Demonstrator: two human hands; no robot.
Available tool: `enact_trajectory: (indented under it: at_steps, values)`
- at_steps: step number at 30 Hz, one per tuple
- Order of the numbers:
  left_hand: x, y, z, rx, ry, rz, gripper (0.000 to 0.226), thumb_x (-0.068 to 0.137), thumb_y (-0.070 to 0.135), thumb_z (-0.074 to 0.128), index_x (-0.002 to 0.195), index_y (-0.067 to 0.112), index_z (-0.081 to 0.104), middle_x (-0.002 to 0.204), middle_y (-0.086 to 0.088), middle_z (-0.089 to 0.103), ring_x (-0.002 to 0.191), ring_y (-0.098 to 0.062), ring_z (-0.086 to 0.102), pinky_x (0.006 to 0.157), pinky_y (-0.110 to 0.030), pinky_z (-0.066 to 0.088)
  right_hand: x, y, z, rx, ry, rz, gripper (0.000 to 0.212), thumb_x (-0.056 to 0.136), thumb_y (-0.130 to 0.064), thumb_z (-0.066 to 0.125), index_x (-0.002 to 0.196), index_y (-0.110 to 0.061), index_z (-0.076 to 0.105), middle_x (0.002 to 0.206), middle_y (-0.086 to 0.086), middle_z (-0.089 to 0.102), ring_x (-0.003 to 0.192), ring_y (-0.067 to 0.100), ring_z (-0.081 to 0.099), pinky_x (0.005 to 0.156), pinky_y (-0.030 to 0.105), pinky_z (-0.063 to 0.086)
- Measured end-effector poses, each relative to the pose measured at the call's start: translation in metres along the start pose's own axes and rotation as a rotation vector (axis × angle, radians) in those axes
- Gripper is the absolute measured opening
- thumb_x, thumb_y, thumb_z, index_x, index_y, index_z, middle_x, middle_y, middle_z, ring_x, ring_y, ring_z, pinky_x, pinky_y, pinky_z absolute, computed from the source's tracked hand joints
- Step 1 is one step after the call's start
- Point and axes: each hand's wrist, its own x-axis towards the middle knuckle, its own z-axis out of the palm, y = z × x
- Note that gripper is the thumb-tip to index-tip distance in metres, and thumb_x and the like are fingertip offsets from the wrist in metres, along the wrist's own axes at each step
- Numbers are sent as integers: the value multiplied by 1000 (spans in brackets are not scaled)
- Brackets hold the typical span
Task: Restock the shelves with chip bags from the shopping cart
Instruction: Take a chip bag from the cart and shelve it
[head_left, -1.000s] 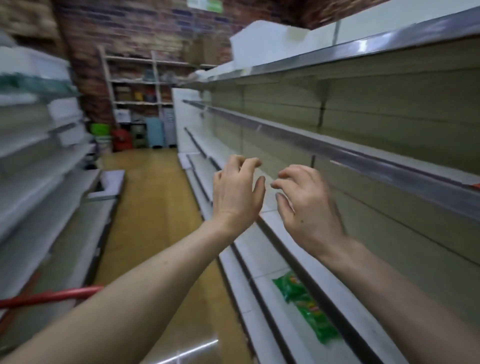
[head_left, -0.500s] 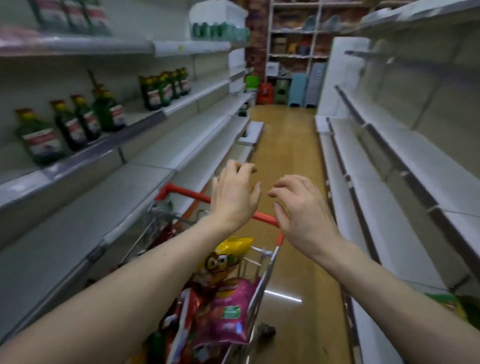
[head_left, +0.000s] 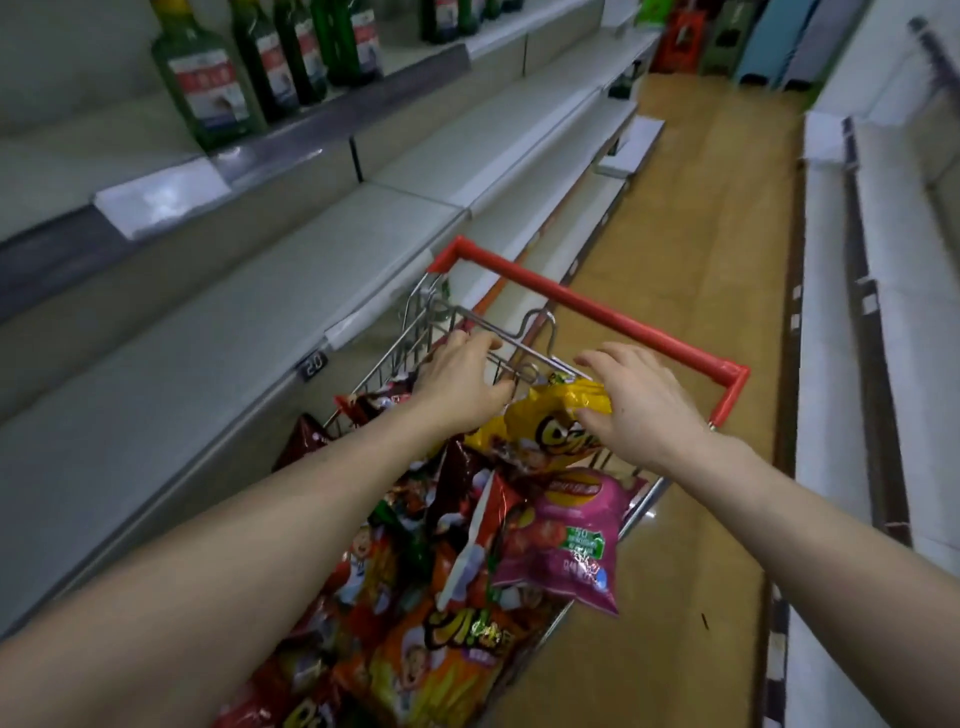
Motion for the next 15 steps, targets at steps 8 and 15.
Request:
enact_trajectory:
  at_steps: [8,15]
  values:
    - [5,-17,54,-35,-299,91,103,78,46,75,155,21,11,158,-2,20,146,-23,17,115,-50,24,14,6,31,126,-84,104,51,95,-35,56,143,-21,42,136,4,50,125,25,44,103,46,40]
    - [15,-27,89,-83,-301,72,118,68,46,82,154,27,2,158,-1,18,143,-26,22,113,-52,25,22,3,37,135,-37,125,35,91,-31,63,123,-20,54,116,1,51,112,23,46,95,41,43]
